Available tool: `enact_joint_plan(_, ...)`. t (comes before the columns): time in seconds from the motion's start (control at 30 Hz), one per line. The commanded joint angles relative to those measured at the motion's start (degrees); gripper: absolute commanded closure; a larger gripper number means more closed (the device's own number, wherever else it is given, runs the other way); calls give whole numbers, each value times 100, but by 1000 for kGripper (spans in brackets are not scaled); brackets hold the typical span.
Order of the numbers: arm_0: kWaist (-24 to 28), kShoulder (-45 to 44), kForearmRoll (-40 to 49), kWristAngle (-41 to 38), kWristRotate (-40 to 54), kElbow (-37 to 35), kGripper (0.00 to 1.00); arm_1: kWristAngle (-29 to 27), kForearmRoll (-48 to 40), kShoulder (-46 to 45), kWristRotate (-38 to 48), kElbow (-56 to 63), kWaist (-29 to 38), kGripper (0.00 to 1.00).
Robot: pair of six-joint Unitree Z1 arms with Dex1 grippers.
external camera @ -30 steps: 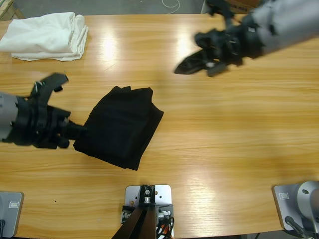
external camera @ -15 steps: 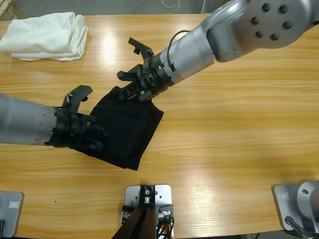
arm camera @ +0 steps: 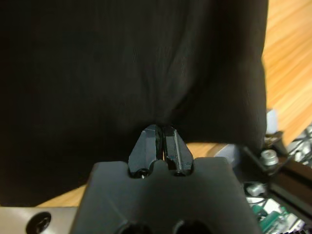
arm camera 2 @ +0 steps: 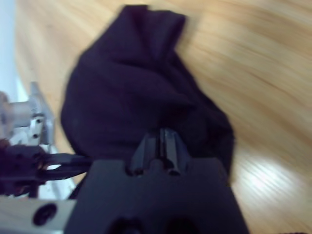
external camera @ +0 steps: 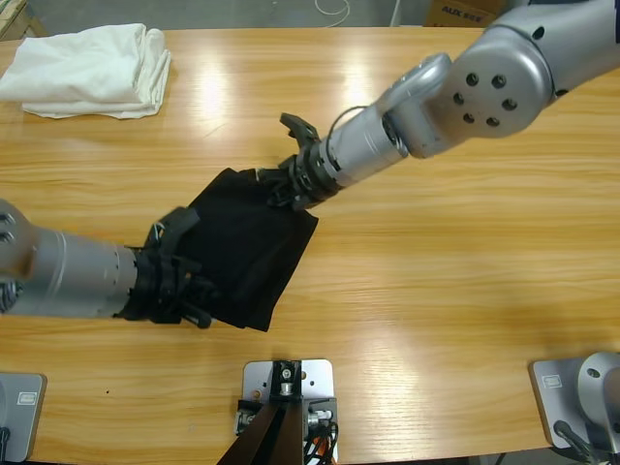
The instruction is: Fold clothes
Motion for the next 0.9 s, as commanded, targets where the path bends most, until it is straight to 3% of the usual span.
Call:
enact_joint_plan(0.03,-267,407,-345,-88,-246,548,1000,-539,-136,185,57,659,21,1000)
enact_joint_plan(0.27,-427,469,-577,-128,-387,777,1000,-765,25,-337,-50,736,19,1000)
enact_joint_plan(0.37,-434,-67,-466,-95,-478,729,1000,-883,461,-1022,-224,634,21,1000)
enact_joint_plan(0.5,-225,-1226,430,76,-442,112,1000,-760,883,-2307,-241,409,72,1000)
enact_joint_plan(0.6,278,-1558,1010,60,-268,-503,1000,-345,1127,-2606,-264,332,114,1000)
enact_joint_plan(0.77,1146,-728,1040,-17,14,-1116,1000,133,568,-1910,-331,703,428,1000)
enact_joint_plan(0.9,1538,209,808,-98,5,-1519,1000,242,-84,-1349,-103,726,733,1000)
